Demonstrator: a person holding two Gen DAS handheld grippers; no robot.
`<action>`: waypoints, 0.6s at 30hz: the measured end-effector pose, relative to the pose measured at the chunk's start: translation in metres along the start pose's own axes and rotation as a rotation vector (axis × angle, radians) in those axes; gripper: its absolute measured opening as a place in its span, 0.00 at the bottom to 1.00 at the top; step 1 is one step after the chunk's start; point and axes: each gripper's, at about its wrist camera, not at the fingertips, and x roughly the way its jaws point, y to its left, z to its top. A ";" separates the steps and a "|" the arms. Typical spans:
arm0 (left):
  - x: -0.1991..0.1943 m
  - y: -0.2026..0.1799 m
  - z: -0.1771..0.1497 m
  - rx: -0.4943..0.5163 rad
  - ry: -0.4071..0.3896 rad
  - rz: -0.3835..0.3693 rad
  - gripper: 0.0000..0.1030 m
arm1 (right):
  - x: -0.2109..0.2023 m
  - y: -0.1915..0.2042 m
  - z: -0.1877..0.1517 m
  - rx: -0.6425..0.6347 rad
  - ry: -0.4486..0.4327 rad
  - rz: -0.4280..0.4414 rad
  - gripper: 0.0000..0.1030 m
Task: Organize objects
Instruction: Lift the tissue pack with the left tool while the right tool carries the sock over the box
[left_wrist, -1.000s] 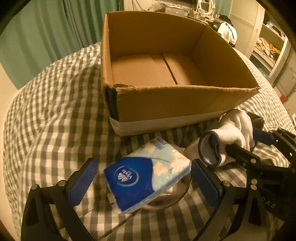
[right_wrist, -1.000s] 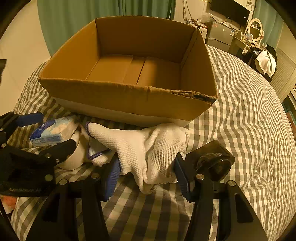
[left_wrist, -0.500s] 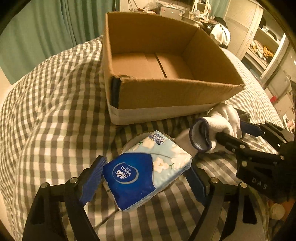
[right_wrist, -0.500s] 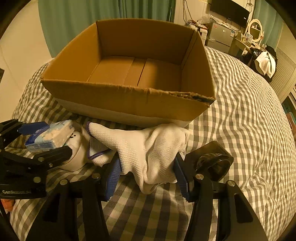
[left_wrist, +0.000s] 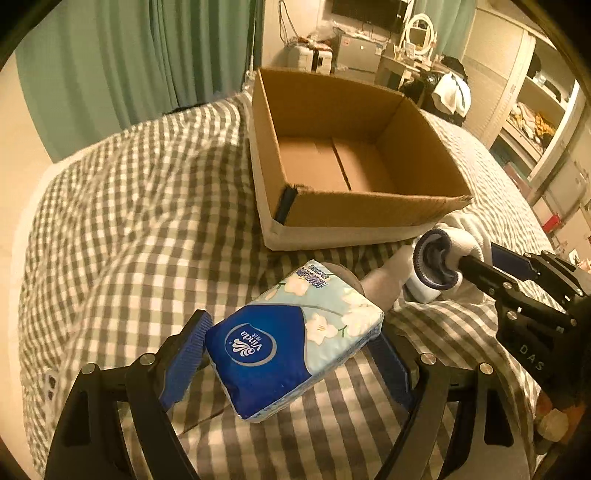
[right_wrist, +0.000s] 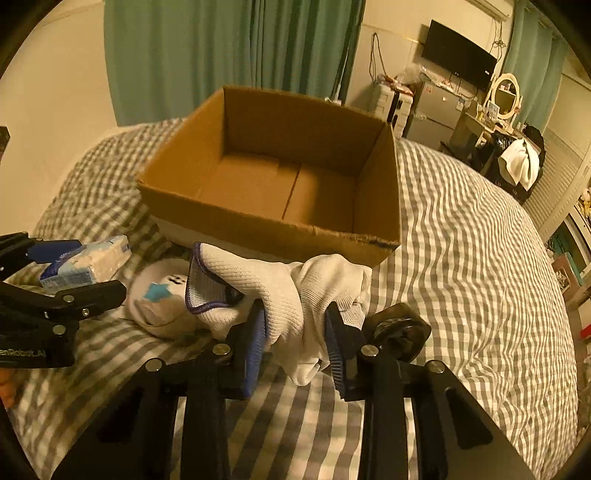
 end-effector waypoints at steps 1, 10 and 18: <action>-0.006 -0.001 0.000 0.005 -0.011 0.005 0.83 | -0.007 0.001 0.001 0.001 -0.013 0.005 0.29; -0.042 -0.011 0.003 0.037 -0.080 0.026 0.83 | -0.056 0.011 0.009 -0.026 -0.096 -0.014 0.29; -0.072 -0.020 0.012 0.059 -0.152 0.073 0.83 | -0.091 0.012 0.022 -0.049 -0.160 -0.015 0.29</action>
